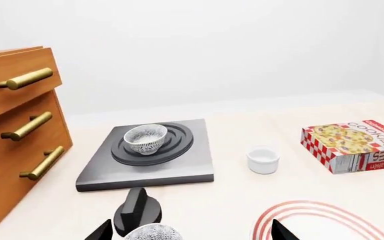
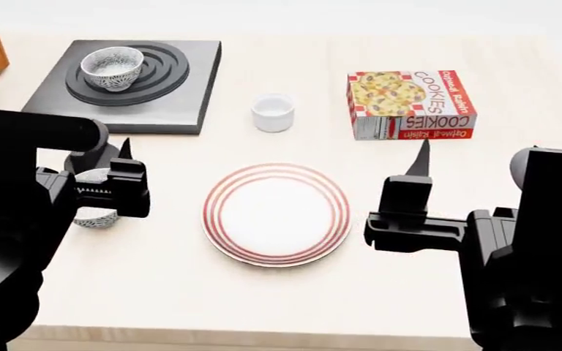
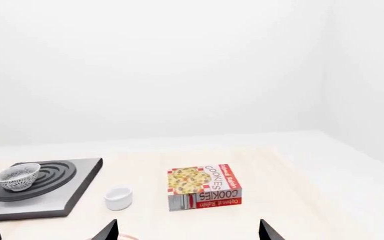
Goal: Pick the akita bowl on the stove and place it on the plate.
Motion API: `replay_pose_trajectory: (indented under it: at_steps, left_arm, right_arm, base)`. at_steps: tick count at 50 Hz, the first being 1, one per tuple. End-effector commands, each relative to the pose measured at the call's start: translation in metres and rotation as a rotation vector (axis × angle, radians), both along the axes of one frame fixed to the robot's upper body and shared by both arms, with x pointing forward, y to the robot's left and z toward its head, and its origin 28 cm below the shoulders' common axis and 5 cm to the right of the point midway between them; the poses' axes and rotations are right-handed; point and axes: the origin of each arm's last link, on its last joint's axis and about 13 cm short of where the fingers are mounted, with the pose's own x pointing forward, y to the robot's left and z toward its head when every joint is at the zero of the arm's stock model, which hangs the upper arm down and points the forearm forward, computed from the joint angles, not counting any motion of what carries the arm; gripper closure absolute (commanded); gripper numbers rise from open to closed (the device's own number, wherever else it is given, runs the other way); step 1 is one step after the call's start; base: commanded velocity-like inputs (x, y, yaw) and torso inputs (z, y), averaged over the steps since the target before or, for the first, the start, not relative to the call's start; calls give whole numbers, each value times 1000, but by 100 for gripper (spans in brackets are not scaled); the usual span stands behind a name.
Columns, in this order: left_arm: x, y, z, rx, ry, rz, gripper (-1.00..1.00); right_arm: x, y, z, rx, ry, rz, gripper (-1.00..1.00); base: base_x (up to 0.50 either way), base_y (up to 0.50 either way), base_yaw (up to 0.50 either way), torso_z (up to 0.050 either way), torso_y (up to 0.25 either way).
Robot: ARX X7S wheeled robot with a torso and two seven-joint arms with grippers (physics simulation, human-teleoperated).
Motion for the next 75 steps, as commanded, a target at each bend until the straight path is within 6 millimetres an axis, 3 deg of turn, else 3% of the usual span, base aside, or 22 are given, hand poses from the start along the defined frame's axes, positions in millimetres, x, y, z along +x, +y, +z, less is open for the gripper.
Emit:
replay_pose_trajectory:
  at_steps: [1, 75]
  left_arm:
    - [0, 0, 0, 4, -1, -1, -100]
    - [-1, 0, 4, 5, -4, 0, -100]
  right_arm:
    - [0, 1, 0, 3, -2, 3, -100]
    - [0, 0, 1, -5, -21, 15, -100]
  base:
    - [0, 0, 0, 0, 0]
    - [242, 0, 0, 0, 0]
